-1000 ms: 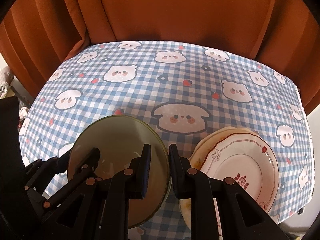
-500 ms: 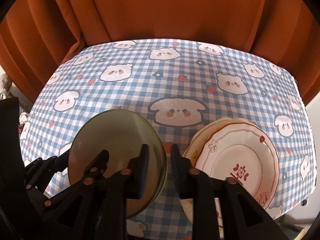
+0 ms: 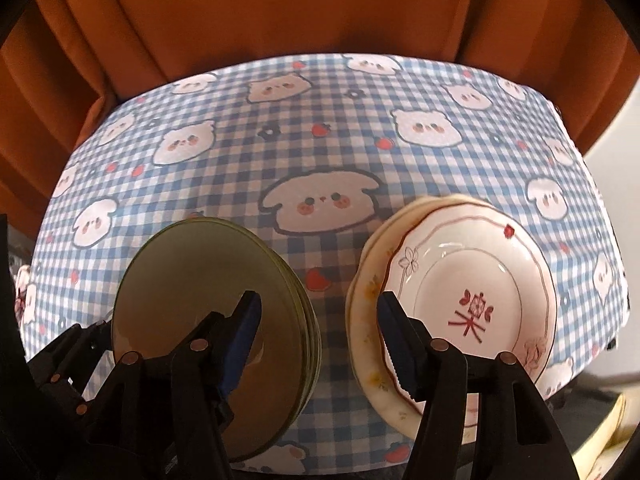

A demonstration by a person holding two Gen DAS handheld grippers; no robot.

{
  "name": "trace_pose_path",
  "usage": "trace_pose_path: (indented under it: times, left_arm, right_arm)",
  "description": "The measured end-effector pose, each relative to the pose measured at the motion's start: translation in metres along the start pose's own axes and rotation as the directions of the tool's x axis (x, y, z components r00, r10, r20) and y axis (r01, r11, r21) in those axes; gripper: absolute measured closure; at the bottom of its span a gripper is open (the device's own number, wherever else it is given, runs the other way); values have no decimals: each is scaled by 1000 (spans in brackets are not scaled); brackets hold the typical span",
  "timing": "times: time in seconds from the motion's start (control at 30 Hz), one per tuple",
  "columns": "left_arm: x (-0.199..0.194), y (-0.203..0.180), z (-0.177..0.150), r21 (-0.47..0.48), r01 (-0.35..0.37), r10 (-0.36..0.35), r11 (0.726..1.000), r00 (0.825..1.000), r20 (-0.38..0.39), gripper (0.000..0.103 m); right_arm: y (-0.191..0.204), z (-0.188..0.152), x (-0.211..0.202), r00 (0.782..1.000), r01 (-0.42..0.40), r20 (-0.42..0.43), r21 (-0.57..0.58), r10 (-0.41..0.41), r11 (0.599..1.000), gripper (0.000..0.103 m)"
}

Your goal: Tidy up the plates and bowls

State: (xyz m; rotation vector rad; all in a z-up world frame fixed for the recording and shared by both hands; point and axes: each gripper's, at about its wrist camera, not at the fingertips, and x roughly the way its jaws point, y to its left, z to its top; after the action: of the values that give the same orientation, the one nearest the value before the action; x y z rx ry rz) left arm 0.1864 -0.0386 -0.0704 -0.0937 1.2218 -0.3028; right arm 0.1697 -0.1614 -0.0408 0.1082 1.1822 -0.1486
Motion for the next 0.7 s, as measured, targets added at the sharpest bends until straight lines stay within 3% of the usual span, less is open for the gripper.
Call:
trace_pose_path:
  times: [0.1,0.33,0.5,0.7]
  left_arm:
    - [6,4,-1,16,25,-24,1000,999,-36,45]
    - [8,9,0,46,80,-77,996,995,-66,46]
    - [9,13,2,45,101,-97,994,991,-90,45]
    - [7,6,1,49,45,-41,998,995,-85,45]
  right_arm:
    - [2,-3,5,1000,23,-22,29,-22,999,39]
    - [0,-10,9,998,45,-48,105,-40,993,39]
    - [-1,-12,13,999,0,-47,135,6,991,39]
    - [-7,-11,31,990,-100,-84,166,115,981,39]
